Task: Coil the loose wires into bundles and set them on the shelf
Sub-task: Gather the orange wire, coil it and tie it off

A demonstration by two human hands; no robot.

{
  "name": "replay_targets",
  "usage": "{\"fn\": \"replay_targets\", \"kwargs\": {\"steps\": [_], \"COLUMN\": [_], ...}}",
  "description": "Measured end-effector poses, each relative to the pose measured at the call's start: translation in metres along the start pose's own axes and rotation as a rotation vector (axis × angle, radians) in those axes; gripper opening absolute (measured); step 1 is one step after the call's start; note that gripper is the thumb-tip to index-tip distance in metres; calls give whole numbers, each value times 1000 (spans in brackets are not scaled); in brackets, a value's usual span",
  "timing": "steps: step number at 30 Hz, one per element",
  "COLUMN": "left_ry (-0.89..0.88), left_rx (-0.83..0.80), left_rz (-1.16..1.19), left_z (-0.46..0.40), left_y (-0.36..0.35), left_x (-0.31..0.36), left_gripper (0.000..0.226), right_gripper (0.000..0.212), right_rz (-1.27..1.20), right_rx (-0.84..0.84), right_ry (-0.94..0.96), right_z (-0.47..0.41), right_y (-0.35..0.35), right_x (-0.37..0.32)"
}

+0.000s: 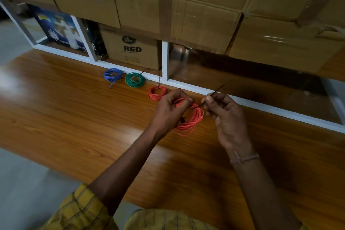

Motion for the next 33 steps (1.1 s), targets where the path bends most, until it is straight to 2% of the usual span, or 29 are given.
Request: {"fn": "replay_targets", "kwargs": {"steps": [2, 6, 11, 16, 19, 23, 26, 33], "left_ry": [-17, -47, -64, -112, -120, -170, -168, -194], "left_rx": [37, 46, 49, 28, -27, -16, -104, -285], "left_rz": [-27, -62, -89, -181, -155, -169, -93, -45], "left_z": [1, 2, 6, 8, 9, 9, 14, 22], "left_y": [4, 8, 9, 6, 3, 9, 5, -7], "left_x": [7, 20, 35, 46, 50, 56, 58, 62], "left_gripper": [16, 14, 20, 18, 17, 17, 19, 28], "right_gripper": [21, 31, 17, 20, 22, 20, 21, 12], "right_rz": [-5, 65, 142, 170, 158, 137, 73, -260], "right_rx": [-28, -19, 3, 41, 79, 73, 53, 76], "right_ry": [8, 49, 58, 66, 54, 45, 12, -197], "right_z": [1, 7, 17, 20, 19, 16, 12, 5], "right_y": [-5, -11, -22, -31, -30, -27, -26, -18], "right_x": [-2, -14, -28, -36, -39, -45, -45, -22]}}
Point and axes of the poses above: each hand's wrist, its own z-axis away from the middle knuckle, its own y-axis out of the back of the hand, x = y × z, the point moved 10 cm from there along -z, towards the middle knuckle, and after that the axes turned 10 degrees about -z, right-handed, at the moved point
